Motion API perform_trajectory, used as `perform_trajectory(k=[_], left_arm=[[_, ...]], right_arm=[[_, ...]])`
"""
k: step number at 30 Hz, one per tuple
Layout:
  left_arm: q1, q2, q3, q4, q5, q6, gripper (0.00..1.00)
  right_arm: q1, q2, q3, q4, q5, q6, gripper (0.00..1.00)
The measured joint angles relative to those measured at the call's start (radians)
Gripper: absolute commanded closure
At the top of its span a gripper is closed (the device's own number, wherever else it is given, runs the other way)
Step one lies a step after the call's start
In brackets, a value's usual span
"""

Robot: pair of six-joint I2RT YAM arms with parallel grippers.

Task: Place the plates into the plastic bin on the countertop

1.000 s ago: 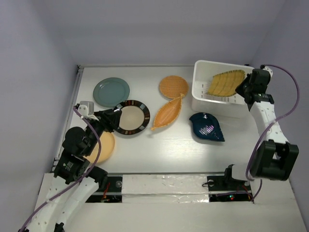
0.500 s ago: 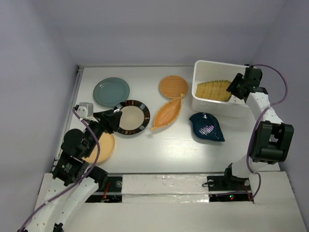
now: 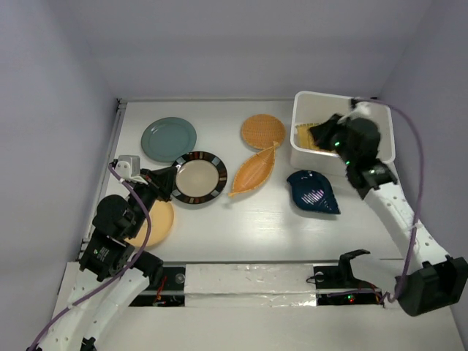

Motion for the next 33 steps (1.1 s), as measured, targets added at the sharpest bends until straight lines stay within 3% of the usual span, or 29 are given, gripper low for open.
perform_trajectory(k=[4, 9, 12, 13, 14, 16, 21, 27, 30, 31, 33], left_arm=[[0.0, -0.006, 0.0, -0.004, -0.049, 0.003, 1.0], [0.0, -0.027, 0.0, -0.008, -0.109, 0.003, 0.99], [0.0, -0.037, 0.0, -0.01, -0.136, 0.003, 0.94], [0.0, -0.04, 0.0, -0.011, -0.143, 0.003, 0.91], [0.0, -0.045, 0.0, -0.013, -0.15, 0.003, 0.89], [0.0, -0.053, 0.0, -0.018, -0.167, 0.004, 0.84], [0.0, -0.073, 0.0, -0.021, -0.202, 0.0, 0.81], [0.0, -0.074, 0.0, -0.027, -0.217, -0.008, 0.77], [0.0, -0.074, 0.0, -0.027, -0.215, -0.009, 0.77], [0.0, -0.074, 0.0, -0.028, -0.215, -0.009, 0.76], [0.0, -0.074, 0.0, -0.028, -0.215, -0.009, 0.76]], right_arm=[[0.366, 0.021, -0.135, 0.13, -0.043, 0.091, 1.0], [0.7, 0.267, -0.169, 0.239, -0.014, 0.221, 0.97], [0.832, 0.436, -0.104, 0.282, 0.016, 0.294, 0.75], [0.861, 0.49, -0.074, 0.298, 0.022, 0.32, 0.58], [0.89, 0.542, -0.042, 0.318, 0.03, 0.344, 0.51], [0.932, 0.637, 0.035, 0.328, 0.049, 0.378, 0.48], [1.027, 0.882, 0.269, 0.336, 0.079, 0.423, 0.47], [1.077, 1.077, 0.394, 0.315, 0.054, 0.442, 0.47], [1.072, 1.135, 0.462, 0.306, 0.05, 0.444, 0.55], [1.072, 1.143, 0.477, 0.301, 0.051, 0.443, 0.68], [1.07, 1.152, 0.496, 0.29, 0.057, 0.44, 0.82]])
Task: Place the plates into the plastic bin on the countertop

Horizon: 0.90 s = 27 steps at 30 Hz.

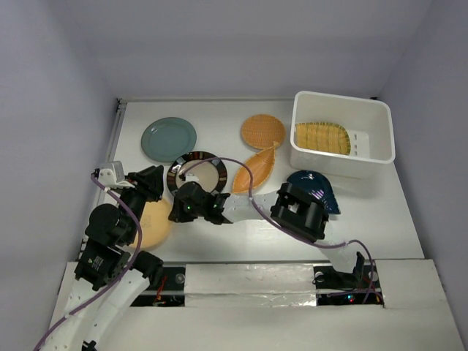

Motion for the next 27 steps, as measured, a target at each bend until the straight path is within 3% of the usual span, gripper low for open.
perform_trajectory(k=[4, 10, 15, 20, 25, 27], left_arm=[[0.0, 0.0, 0.0, 0.0, 0.0, -0.001, 0.75], [0.0, -0.001, 0.0, -0.001, -0.022, -0.003, 0.74], [0.0, -0.02, 0.0, -0.003, -0.052, -0.01, 0.72], [0.0, -0.03, 0.0, -0.003, -0.05, -0.01, 0.72], [0.0, -0.027, 0.0, -0.003, -0.028, -0.011, 0.71], [0.0, -0.022, 0.0, -0.003, -0.015, -0.01, 0.71]], right_arm=[[-0.007, 0.001, 0.002, -0.001, 0.021, -0.004, 1.0], [-0.01, -0.074, -0.018, -0.048, 0.115, -0.055, 1.0], [-0.064, -0.311, -0.103, -0.069, 0.215, -0.128, 1.0], [-0.312, -0.674, -0.275, -0.056, 0.333, -0.194, 1.0], [-0.663, -0.98, -0.43, -0.111, 0.459, -0.235, 1.0], [-0.882, -1.102, -0.516, -0.121, 0.44, -0.237, 1.0]])
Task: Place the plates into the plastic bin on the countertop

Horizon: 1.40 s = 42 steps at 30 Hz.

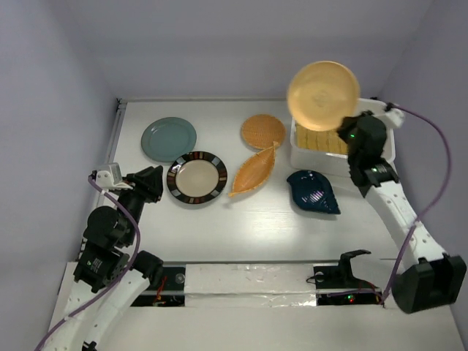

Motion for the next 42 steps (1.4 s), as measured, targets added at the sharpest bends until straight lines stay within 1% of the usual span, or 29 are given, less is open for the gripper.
perform_trajectory(k=[3, 5, 9, 13, 15, 18, 19, 22, 23, 25, 26, 27, 28, 29, 31, 33, 34, 36, 37, 38, 40, 42], left_arm=[[0.0, 0.011, 0.0, 0.0, 0.018, 0.0, 0.7], [0.0, 0.018, 0.0, 0.0, 0.031, 0.0, 0.7], [0.0, 0.028, 0.0, 0.0, 0.051, 0.001, 0.7], [0.0, 0.03, 0.0, -0.005, 0.061, 0.001, 0.7], [0.0, 0.03, 0.0, -0.005, 0.064, 0.001, 0.7], [0.0, 0.03, 0.0, -0.005, 0.064, 0.001, 0.69], [0.0, 0.03, 0.0, -0.005, 0.065, 0.001, 0.69], [0.0, 0.03, 0.0, -0.005, 0.064, 0.001, 0.69], [0.0, 0.03, 0.0, -0.006, 0.065, 0.001, 0.69], [0.0, 0.03, 0.0, -0.006, 0.065, 0.001, 0.69], [0.0, 0.03, 0.0, -0.005, 0.065, 0.001, 0.69], [0.0, 0.03, 0.0, -0.006, 0.065, 0.001, 0.69], [0.0, 0.03, 0.0, -0.005, 0.065, 0.001, 0.69], [0.0, 0.03, 0.0, -0.005, 0.065, 0.001, 0.7], [0.0, 0.03, 0.0, -0.006, 0.065, 0.001, 0.7], [0.0, 0.031, 0.0, -0.005, 0.065, 0.001, 0.7], [0.0, 0.032, 0.0, -0.005, 0.064, 0.001, 0.73], [0.0, 0.035, 0.0, -0.005, 0.064, 0.001, 0.82], [0.0, 0.037, 0.0, -0.005, 0.064, 0.001, 0.9], [0.0, 0.041, 0.0, -0.005, 0.065, 0.002, 0.93], [0.0, 0.048, 0.0, -0.005, 0.065, 0.004, 0.98], [0.0, 0.052, 0.0, -0.005, 0.065, 0.004, 0.99]], right_arm=[[-0.216, -0.09, -0.084, -0.045, -0.021, -0.009, 1.0], [-0.295, -0.084, -0.09, -0.084, -0.031, -0.028, 1.0], [-0.372, 0.013, -0.09, -0.108, -0.102, -0.052, 1.0], [-0.406, 0.15, -0.072, -0.143, -0.158, -0.081, 1.0], [-0.412, 0.218, -0.048, -0.16, -0.178, -0.096, 0.98], [-0.413, 0.28, -0.021, -0.172, -0.204, -0.109, 0.79], [-0.413, 0.288, -0.013, -0.171, -0.211, -0.112, 0.64], [-0.412, 0.278, -0.008, -0.164, -0.224, -0.116, 0.44], [-0.412, 0.264, -0.008, -0.166, -0.225, -0.116, 0.42], [-0.413, 0.221, -0.01, -0.171, -0.234, -0.118, 0.42], [-0.413, 0.194, -0.013, -0.167, -0.241, -0.117, 0.42], [-0.413, 0.157, -0.02, -0.161, -0.254, -0.114, 0.47], [-0.407, 0.114, -0.035, -0.148, -0.268, -0.113, 0.74], [-0.398, 0.068, -0.056, -0.132, -0.274, -0.113, 0.85], [-0.348, -0.044, -0.122, -0.096, -0.277, -0.09, 1.0], [-0.238, -0.149, -0.195, -0.068, -0.268, -0.057, 1.0], [-0.171, -0.19, -0.229, -0.05, -0.265, -0.034, 1.0], [0.006, -0.261, -0.314, -0.01, -0.242, 0.033, 1.0], [0.079, -0.281, -0.359, 0.021, -0.233, 0.073, 1.0], [0.153, -0.299, -0.416, 0.061, -0.22, 0.121, 1.0], [0.266, -0.301, -0.513, 0.099, -0.173, 0.211, 1.0], [0.346, -0.236, -0.557, 0.104, -0.124, 0.285, 1.0]])
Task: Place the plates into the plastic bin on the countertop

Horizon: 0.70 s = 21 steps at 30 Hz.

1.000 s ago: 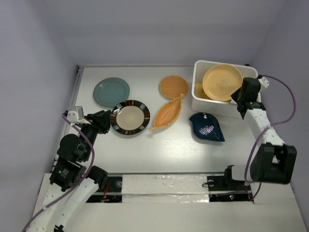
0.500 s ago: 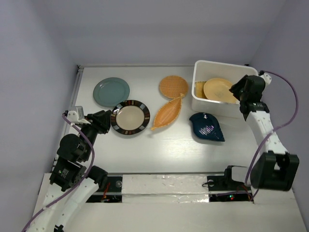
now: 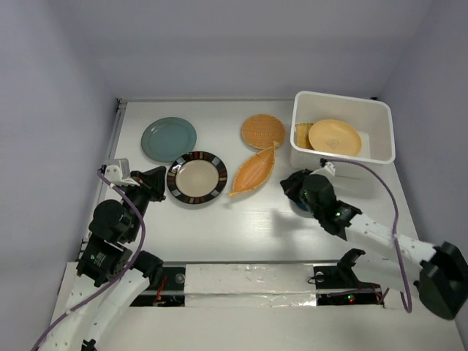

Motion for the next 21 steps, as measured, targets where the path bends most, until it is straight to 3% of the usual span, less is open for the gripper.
perform_trajectory(k=[1, 2, 5, 6, 10, 21], left_arm=[[0.0, 0.001, 0.0, 0.0, 0.0, 0.0, 0.99], [0.0, 0.001, 0.0, 0.0, 0.0, 0.0, 0.98], [0.0, 0.0, 0.0, -0.001, 0.0, 0.0, 0.94], [0.0, 0.0, 0.0, -0.001, -0.001, 0.0, 0.94], [0.0, 0.0, 0.0, -0.001, -0.001, 0.0, 0.9], [-0.011, -0.001, 0.0, -0.002, -0.001, 0.0, 0.89]], right_arm=[[0.034, 0.053, -0.002, 0.0, 0.019, 0.031, 0.94], [0.072, 0.106, 0.004, 0.0, 0.051, 0.06, 0.76], [0.154, 0.264, 0.056, 0.0, 0.114, 0.134, 0.4], [0.174, 0.314, 0.078, 0.003, 0.134, 0.163, 0.37], [0.198, 0.44, 0.113, 0.064, 0.188, 0.232, 0.35], [0.197, 0.751, 0.241, 0.113, 0.238, 0.327, 0.43]])
